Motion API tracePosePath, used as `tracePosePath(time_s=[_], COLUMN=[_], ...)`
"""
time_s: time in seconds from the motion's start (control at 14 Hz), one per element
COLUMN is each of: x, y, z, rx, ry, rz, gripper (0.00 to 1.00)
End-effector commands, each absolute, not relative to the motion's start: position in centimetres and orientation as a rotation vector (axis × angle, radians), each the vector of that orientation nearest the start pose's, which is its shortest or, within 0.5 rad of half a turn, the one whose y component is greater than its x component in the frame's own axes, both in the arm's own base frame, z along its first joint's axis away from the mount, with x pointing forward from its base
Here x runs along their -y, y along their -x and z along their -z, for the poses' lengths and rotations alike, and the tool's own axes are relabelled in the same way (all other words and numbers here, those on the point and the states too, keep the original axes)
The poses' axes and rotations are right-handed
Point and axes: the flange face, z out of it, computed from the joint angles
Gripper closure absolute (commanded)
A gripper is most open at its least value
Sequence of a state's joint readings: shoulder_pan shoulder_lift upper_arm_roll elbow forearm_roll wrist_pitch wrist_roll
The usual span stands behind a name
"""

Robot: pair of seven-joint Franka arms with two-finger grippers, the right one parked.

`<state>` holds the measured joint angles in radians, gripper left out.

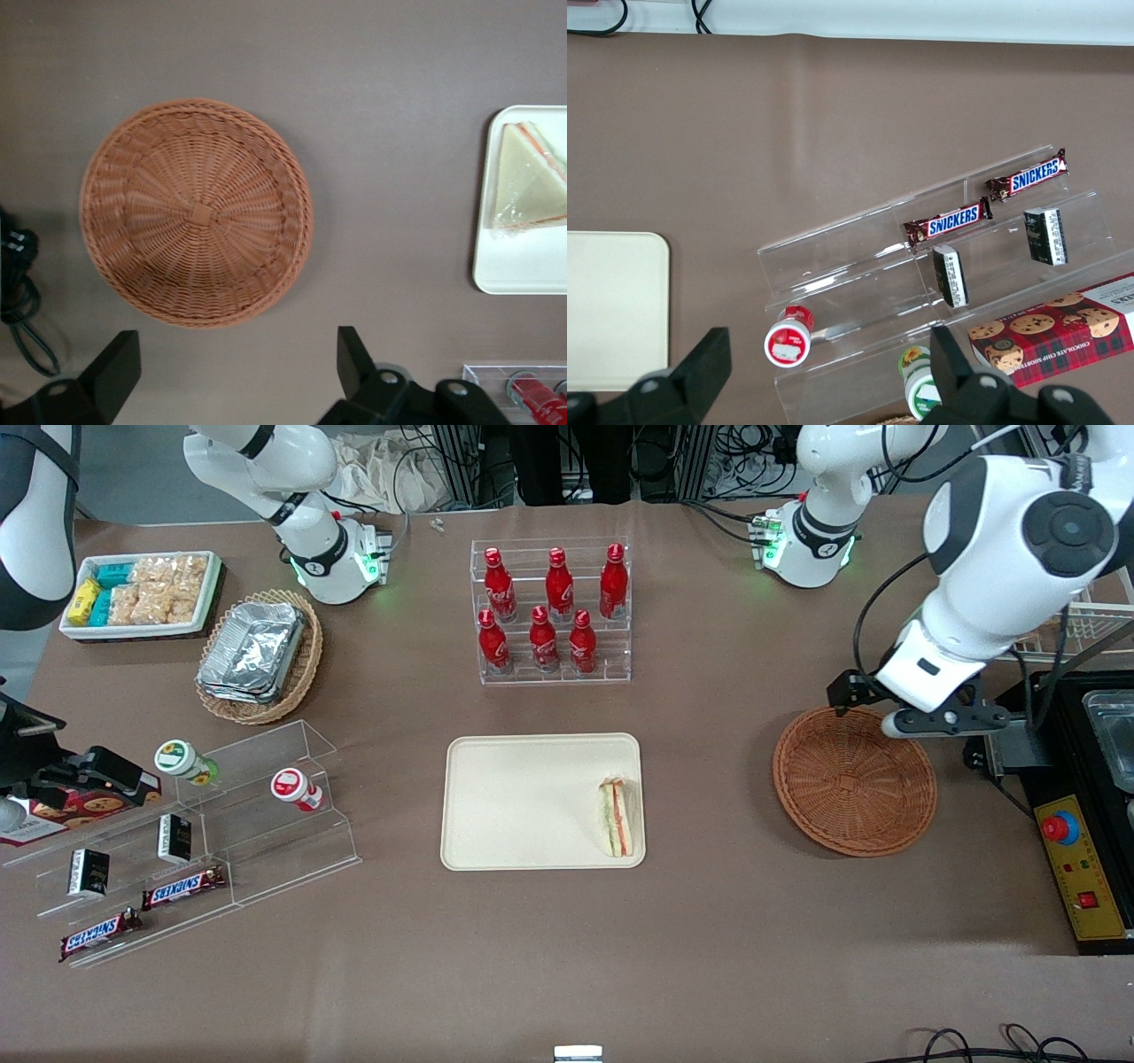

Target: Place sandwich from basket to tray

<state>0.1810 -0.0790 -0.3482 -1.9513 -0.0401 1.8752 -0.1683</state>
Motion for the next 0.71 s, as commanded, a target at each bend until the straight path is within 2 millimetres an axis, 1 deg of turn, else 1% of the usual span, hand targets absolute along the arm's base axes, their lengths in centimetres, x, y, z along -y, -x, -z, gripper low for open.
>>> tracePosePath(time_s=[0.0, 0.14, 0.21, 0.29, 0.5, 0.57, 0.64], x=[6.4, 4.4, 3.7, 3.4, 3.4, 3.4, 3.4], y=[-53.5, -54.0, -54.7, -55.2, -58.5, -59.2, -59.5], z=[-53.5, -54.4, -54.8, -55.5, -56.7, -56.9, -56.9], rx=[-0.010, 0.001, 0.021, 0.022, -0.109, -0.111, -0.112], ry=[3.183, 3.190, 3.191, 3.190, 3.182, 3.181, 3.180], rz=[0.062, 0.088, 0.100, 0.091, 0.024, 0.012, 0.002], gripper=[0.01, 0.01, 0.01, 0.01, 0.01, 0.01, 0.01])
